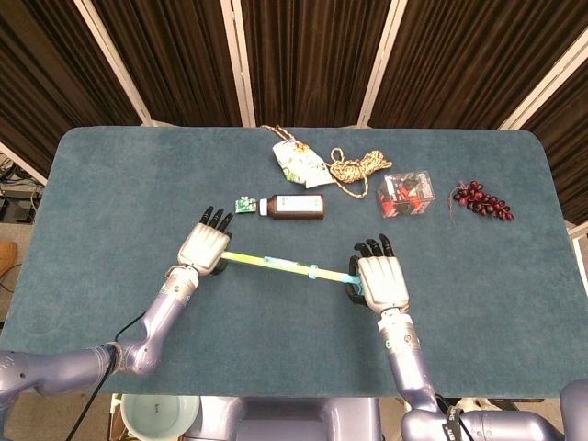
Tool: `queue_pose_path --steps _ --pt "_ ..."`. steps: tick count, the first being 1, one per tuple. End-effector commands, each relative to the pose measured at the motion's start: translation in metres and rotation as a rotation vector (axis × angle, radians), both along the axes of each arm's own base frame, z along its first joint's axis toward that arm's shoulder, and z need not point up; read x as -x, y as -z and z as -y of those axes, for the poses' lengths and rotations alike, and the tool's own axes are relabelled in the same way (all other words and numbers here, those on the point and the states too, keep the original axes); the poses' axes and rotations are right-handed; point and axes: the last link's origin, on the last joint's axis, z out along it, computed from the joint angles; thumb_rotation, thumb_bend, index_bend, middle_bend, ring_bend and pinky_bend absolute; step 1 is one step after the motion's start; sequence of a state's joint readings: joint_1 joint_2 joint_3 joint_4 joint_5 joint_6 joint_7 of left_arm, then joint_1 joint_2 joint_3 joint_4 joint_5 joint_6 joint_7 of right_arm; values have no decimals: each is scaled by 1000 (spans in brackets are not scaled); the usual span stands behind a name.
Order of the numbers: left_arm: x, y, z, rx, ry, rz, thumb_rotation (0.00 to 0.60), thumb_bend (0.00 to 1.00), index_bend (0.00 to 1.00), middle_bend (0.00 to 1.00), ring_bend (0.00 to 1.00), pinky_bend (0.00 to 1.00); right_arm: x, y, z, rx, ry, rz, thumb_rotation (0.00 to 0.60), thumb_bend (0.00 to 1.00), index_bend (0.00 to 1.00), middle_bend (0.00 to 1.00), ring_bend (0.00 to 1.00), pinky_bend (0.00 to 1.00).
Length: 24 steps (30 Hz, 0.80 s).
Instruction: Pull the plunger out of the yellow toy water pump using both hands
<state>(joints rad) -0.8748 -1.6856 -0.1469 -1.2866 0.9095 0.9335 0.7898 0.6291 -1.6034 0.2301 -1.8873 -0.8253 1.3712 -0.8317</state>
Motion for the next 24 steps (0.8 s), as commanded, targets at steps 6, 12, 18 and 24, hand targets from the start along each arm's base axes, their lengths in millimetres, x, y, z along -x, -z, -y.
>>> queue_pose_path --steps 6,12,18,24 --pt "-5 -9 2 -1 24 24 600 351 530 65 0 18 0 -5 3 9 22 17 600 613 872 252 153 0" --pt "-14 -18 9 5 61 43 600 352 535 66 0 18 2 -11 7 27 26 8 600 610 872 252 154 0" --pt "-25 -30 18 15 95 63 600 352 536 66 0 18 5 -17 9 42 30 2 600 611 873 252 153 0" --pt "-31 -41 34 42 128 70 600 352 536 66 0 18 17 -23 9 55 48 -16 600 612 872 252 153 0"
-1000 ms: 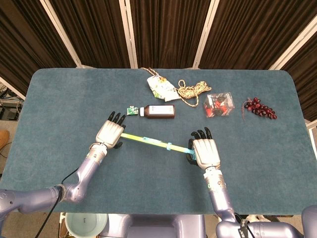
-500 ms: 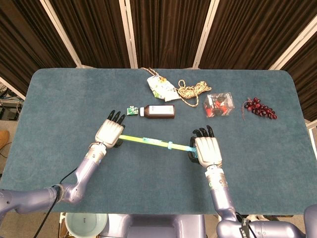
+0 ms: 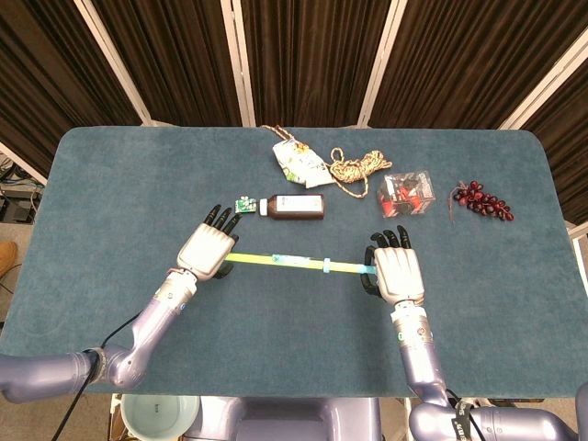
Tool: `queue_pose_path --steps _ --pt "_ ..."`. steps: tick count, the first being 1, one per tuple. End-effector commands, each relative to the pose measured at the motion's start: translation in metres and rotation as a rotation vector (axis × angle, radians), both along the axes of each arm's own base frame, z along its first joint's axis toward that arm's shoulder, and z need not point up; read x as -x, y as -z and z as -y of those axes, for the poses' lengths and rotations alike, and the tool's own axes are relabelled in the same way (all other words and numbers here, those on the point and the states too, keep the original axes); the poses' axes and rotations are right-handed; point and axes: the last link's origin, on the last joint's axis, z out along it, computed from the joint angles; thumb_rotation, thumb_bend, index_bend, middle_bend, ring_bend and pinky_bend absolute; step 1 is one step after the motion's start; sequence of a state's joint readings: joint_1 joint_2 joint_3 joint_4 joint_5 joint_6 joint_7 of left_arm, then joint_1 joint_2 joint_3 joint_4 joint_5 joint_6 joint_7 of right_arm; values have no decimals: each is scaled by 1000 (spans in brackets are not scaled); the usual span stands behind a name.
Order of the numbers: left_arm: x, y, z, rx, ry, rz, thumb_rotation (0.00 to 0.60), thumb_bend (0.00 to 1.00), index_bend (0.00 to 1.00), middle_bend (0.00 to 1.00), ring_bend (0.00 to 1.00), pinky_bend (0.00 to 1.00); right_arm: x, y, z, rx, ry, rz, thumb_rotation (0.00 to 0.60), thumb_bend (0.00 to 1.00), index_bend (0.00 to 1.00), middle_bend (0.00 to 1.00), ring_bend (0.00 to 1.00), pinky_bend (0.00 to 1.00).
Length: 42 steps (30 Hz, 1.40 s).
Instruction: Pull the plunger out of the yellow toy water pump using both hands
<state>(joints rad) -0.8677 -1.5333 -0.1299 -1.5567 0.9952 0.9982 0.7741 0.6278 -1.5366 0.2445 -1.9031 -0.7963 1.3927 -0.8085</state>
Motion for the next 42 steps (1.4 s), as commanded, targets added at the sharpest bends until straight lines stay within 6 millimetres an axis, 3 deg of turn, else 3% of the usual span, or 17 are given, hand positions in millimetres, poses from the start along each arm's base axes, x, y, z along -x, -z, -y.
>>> queue_pose_path --steps 1,12,20,30,42 --pt "-2 -9 9 7 23 -8 600 352 536 66 0 18 6 -2 0 5 13 -4 600 612 872 252 153 0" --pt "-4 -26 25 24 52 -17 600 352 536 73 0 17 29 -11 3 21 53 -31 600 612 872 252 153 0" --pt "11 -33 36 39 44 -31 600 353 540 81 0 17 56 -26 7 46 101 -54 600 612 879 252 153 0" --pt "16 -38 38 34 40 -37 600 353 541 86 0 17 65 -32 10 57 110 -69 600 610 885 252 154 0" --pt "28 -60 39 13 34 -64 600 353 543 87 0 17 80 -38 14 80 150 -92 600 611 888 252 155 0"
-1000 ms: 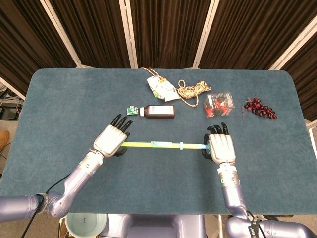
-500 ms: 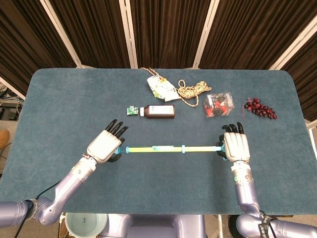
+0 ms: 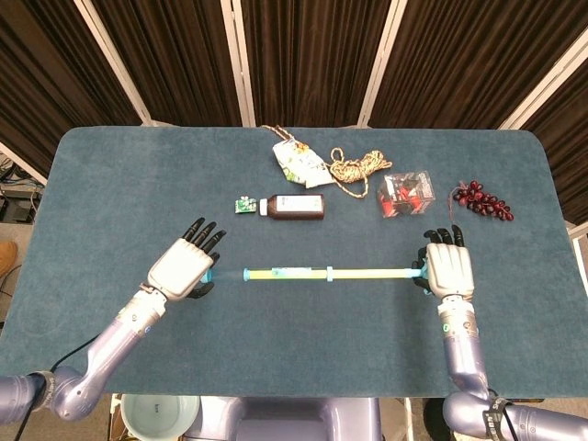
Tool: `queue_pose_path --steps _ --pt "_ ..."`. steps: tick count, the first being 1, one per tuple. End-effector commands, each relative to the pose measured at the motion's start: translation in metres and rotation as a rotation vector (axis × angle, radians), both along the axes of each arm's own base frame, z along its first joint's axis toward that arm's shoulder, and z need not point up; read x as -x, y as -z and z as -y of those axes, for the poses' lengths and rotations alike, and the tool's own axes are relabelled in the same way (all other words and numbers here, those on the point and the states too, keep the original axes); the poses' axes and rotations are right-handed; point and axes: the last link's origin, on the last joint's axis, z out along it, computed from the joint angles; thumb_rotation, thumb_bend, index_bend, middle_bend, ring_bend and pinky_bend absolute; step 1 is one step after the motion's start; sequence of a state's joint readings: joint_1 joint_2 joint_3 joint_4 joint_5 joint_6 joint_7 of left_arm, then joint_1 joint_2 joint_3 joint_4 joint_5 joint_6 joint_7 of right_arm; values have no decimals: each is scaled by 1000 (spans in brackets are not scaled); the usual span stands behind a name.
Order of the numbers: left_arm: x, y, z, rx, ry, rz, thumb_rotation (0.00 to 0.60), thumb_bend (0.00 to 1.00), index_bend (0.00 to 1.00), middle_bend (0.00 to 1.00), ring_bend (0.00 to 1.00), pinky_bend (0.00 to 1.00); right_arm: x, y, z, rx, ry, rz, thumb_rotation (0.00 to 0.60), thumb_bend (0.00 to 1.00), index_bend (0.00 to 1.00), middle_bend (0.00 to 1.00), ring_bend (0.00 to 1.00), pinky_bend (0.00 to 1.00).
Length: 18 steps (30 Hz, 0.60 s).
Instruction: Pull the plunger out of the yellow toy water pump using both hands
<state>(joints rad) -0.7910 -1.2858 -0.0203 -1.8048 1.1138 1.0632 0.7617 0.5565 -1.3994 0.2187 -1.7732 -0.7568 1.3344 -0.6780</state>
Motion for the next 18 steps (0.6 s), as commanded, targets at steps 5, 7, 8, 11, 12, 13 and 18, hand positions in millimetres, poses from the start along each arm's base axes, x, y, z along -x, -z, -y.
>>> queue_pose_path --steps 5,7,8,11,12,13,18 --pt "9 -13 1 -9 -10 -12 600 354 544 88 0 18 10 -8 2 17 22 -11 600 612 889 252 155 0" --pt "11 -15 2 -9 -9 -14 600 354 544 88 0 18 13 -10 2 19 29 -15 600 611 889 252 154 0" --pt "12 -16 2 -9 -9 -15 600 354 544 88 0 18 15 -11 2 22 34 -16 600 610 889 252 154 0" --pt "15 -19 3 -9 -5 -20 600 354 544 89 0 18 19 -14 2 27 41 -22 600 611 890 252 155 0" --pt "16 -19 4 -9 -6 -21 600 355 544 90 0 17 21 -14 2 29 44 -23 600 612 890 252 155 0" --pt "17 -20 4 -9 -7 -22 600 355 544 90 0 18 23 -15 2 30 47 -25 600 611 890 252 155 0" --pt "23 -25 6 -15 -13 -27 600 355 545 92 0 17 31 -20 3 39 63 -33 600 611 890 252 156 0"
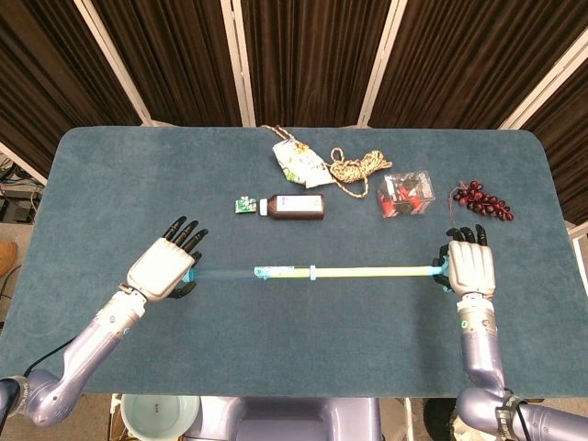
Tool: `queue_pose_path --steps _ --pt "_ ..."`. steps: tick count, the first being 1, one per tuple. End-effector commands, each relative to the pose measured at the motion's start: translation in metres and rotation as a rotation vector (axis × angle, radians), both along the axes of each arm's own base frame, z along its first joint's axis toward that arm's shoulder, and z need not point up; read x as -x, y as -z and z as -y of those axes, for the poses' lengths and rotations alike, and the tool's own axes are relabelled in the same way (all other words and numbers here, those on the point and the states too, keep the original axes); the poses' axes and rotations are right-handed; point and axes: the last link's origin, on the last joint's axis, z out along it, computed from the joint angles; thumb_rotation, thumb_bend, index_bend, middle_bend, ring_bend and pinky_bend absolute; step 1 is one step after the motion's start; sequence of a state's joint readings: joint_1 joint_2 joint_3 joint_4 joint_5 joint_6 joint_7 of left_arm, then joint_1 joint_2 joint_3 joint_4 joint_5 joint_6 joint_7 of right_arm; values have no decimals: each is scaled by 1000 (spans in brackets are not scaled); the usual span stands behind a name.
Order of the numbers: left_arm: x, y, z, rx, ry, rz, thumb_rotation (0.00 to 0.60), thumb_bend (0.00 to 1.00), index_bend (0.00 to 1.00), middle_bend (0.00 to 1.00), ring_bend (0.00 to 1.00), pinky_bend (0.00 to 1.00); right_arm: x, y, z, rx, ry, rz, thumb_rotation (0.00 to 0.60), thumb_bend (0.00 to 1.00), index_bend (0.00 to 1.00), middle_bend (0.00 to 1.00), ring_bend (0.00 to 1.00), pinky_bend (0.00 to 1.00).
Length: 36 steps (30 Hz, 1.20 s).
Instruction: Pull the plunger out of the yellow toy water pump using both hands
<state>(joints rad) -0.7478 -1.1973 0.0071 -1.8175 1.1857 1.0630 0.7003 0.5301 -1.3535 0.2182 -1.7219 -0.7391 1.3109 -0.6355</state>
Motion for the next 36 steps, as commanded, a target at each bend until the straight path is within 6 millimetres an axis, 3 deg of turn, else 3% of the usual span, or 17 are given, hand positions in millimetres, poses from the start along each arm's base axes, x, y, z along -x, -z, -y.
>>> queue_pose_path --steps 1,25,28,30,32,36 --pt "7 -3 2 -2 -13 -6 600 355 545 93 0 17 7 -3 0 7 15 -6 600 612 889 252 155 0" --pt "18 -7 7 7 -20 -6 600 327 520 87 0 17 18 -11 -1 13 32 -18 600 576 887 250 154 0" --pt "18 -4 9 18 -21 -6 600 243 404 69 0 17 19 -11 -1 7 34 -21 600 479 742 202 123 0" --pt "18 -2 10 24 -23 -9 600 172 292 54 0 17 20 -11 -3 -8 38 -34 600 387 513 134 87 0" --pt "18 -1 11 30 -24 -8 600 131 213 42 0 17 22 -13 -5 -23 39 -58 600 328 351 78 58 0" --pt "18 1 16 48 -38 17 600 82 118 22 0 17 25 -18 -10 -47 43 -93 600 233 162 6 9 0"
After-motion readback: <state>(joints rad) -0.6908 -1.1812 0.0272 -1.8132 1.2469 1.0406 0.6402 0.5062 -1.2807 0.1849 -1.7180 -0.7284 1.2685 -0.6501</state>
